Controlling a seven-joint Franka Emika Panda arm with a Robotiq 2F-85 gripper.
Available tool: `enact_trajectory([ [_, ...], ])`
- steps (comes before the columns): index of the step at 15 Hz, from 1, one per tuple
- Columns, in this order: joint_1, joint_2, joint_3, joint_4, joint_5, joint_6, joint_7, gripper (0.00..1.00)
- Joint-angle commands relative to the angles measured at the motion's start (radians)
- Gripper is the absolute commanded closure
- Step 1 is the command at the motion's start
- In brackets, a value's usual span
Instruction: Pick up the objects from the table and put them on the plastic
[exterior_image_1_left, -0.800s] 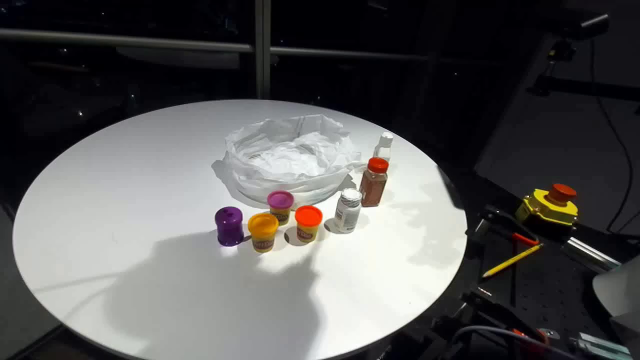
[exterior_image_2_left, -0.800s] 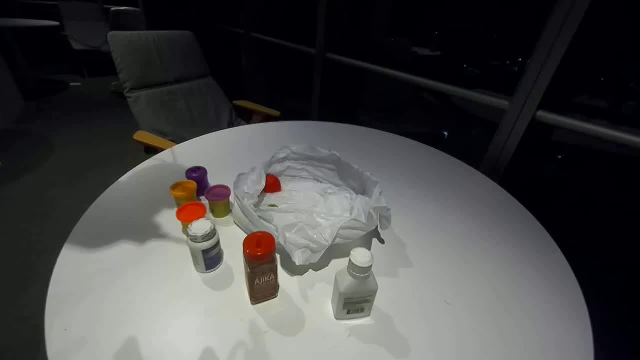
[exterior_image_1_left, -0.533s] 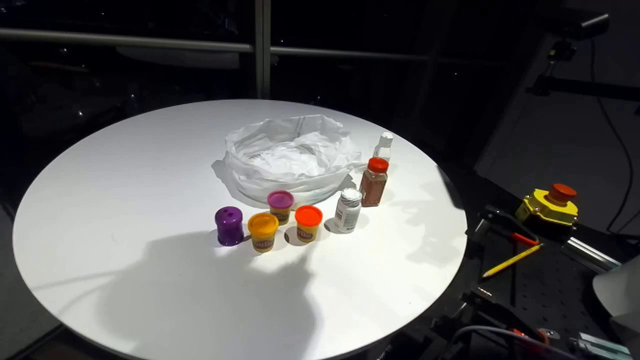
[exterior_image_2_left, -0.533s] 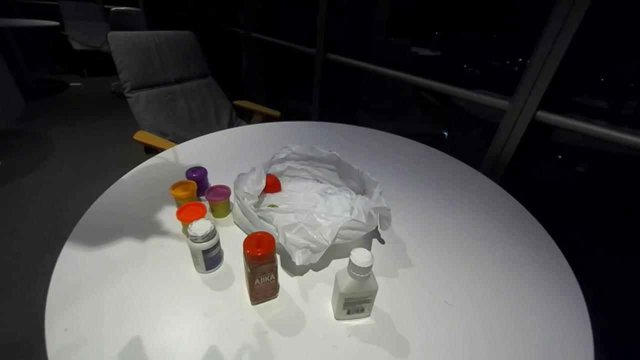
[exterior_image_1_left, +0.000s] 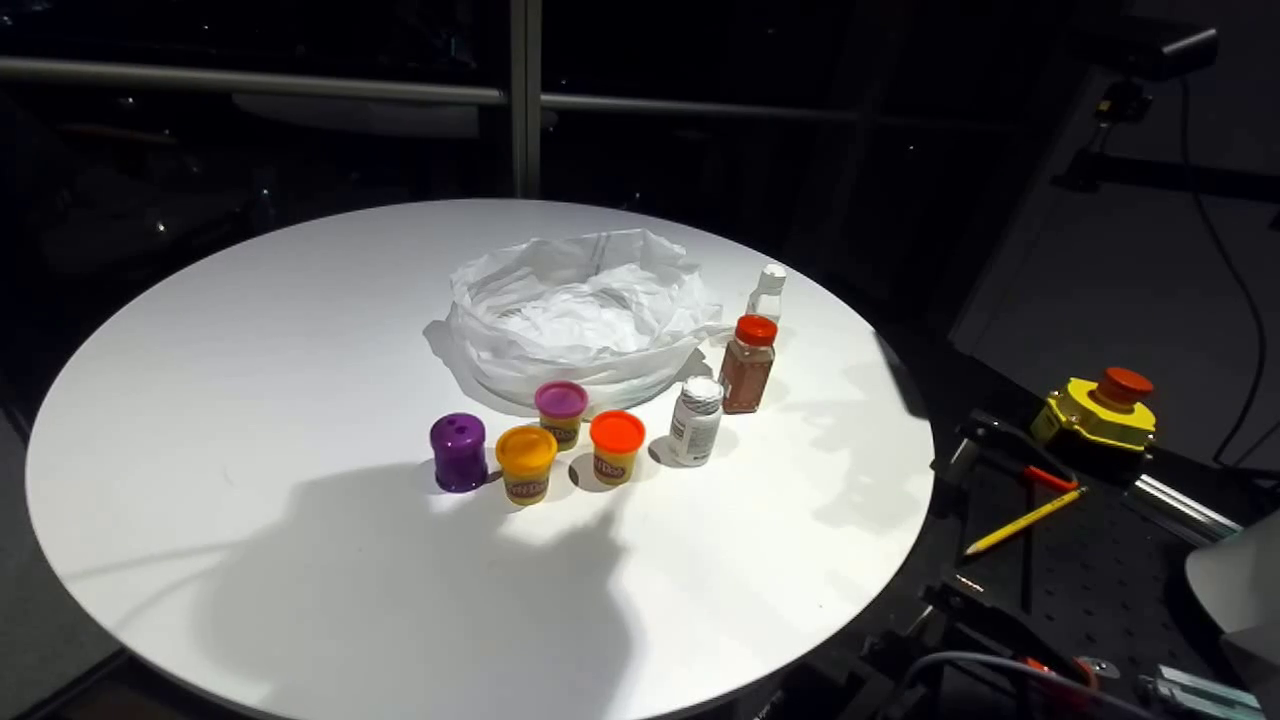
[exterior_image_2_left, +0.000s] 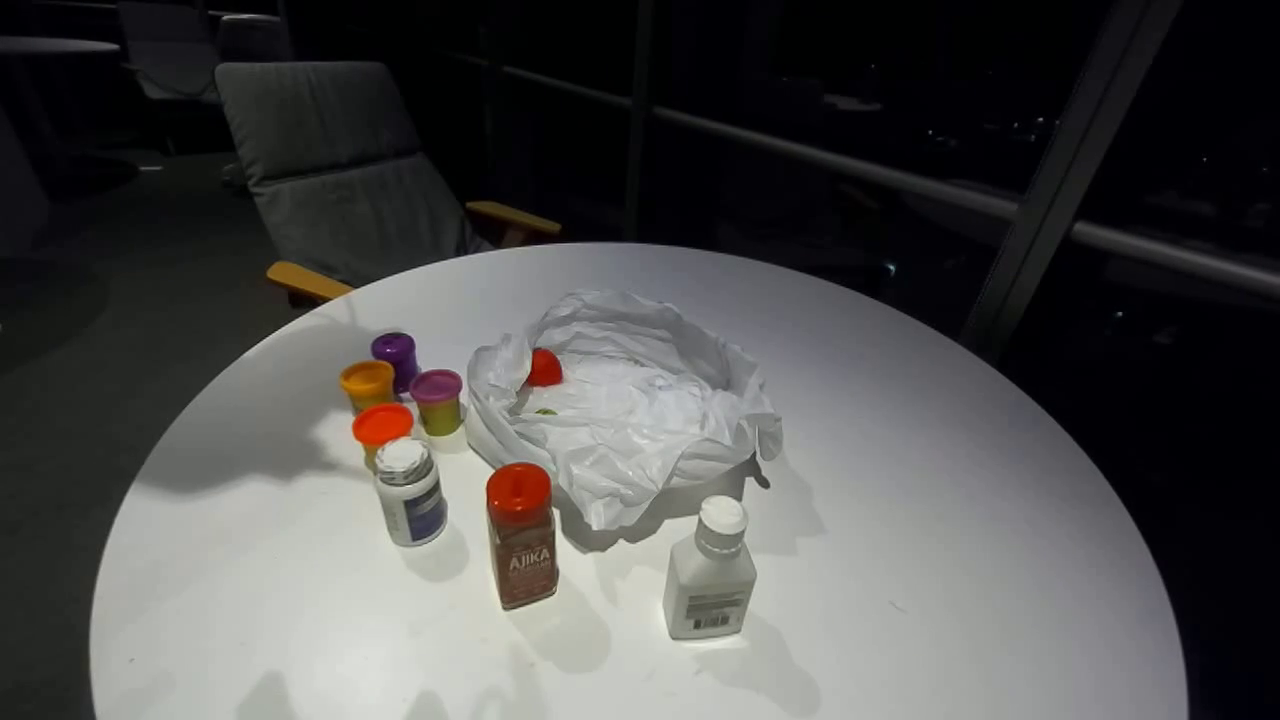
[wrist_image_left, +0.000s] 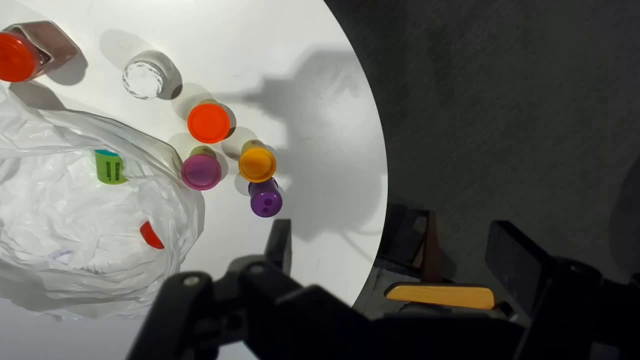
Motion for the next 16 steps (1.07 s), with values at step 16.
enact_trajectory([
  [16,-0.339,0.135,0.003,-0.134,-0.321,0.218,0.596,0.00],
])
